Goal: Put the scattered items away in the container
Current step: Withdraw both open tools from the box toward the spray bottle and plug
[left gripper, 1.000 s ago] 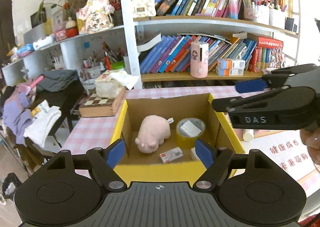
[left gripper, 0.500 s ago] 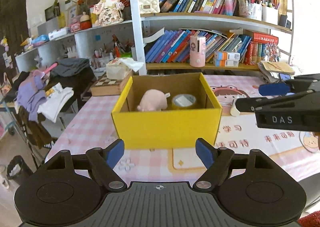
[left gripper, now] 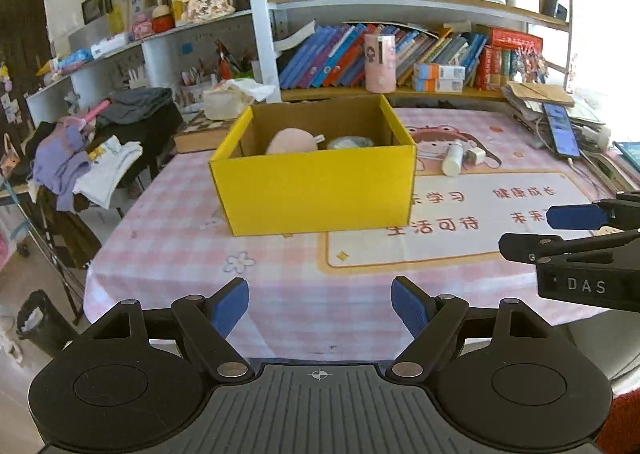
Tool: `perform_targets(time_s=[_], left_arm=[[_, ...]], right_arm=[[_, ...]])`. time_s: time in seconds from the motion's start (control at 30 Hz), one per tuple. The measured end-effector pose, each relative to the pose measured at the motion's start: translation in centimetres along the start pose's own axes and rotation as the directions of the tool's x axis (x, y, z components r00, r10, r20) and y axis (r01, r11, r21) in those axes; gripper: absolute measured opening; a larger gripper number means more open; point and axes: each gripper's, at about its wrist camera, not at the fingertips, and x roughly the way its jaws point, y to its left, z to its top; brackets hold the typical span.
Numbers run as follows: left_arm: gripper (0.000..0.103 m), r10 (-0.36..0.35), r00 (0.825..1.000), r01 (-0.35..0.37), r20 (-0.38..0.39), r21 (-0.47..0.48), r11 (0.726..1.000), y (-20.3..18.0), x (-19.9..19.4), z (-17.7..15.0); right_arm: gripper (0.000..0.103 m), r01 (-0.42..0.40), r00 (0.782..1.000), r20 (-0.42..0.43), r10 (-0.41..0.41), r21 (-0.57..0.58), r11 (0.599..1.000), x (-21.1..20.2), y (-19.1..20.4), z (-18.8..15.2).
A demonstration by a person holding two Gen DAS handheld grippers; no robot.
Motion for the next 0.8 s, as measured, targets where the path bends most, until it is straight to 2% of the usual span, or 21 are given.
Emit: perform_targets(time_s=[0.13,0.17,0.27,0.47,0.8], left_arm=[[0.082,-0.023,1.0,0.023,-0.018,-0.018,1.0,-0.7,0.2,-0.5],[0.086,-0.026,0.999,0.025,-0.025,-0.023,0.999,-0.9,0.3,-0.6],[0.087,-0.036,0.999,0.035,-0.036,-0.028,0.999,-1.3,0.7,-0.7],[0.091,-0.053,0.998,0.053,-0.043,-0.003,0.999,-2.4,1.1,-0.5],[0.099,-0.088,0.993,0.091,-0.084,0.036,0.995,-4.0,1.9,-0.4]], right_arm=[[0.068,0.038,0.999,-0.006,-0.039,-0.011,0.999,-0.5,-0.2,-0.1],[0.071,0.05,0.999,-0.01,-0.05,-0.01,0.999,-0.6,-0.4,-0.2],[0.074,0.071,0.997,-0.03,-0.071,-0.007,0.997,-0.7,-0.9,-0.7],[0.087,0.103,0.993,-0.053,-0.101,0.028,0.994,-0.8,-2.1,-1.0],[0.094,0.119,0.99,-0.078,-0.115,0.051,0.992,-0.4,-3.4,-1.2]])
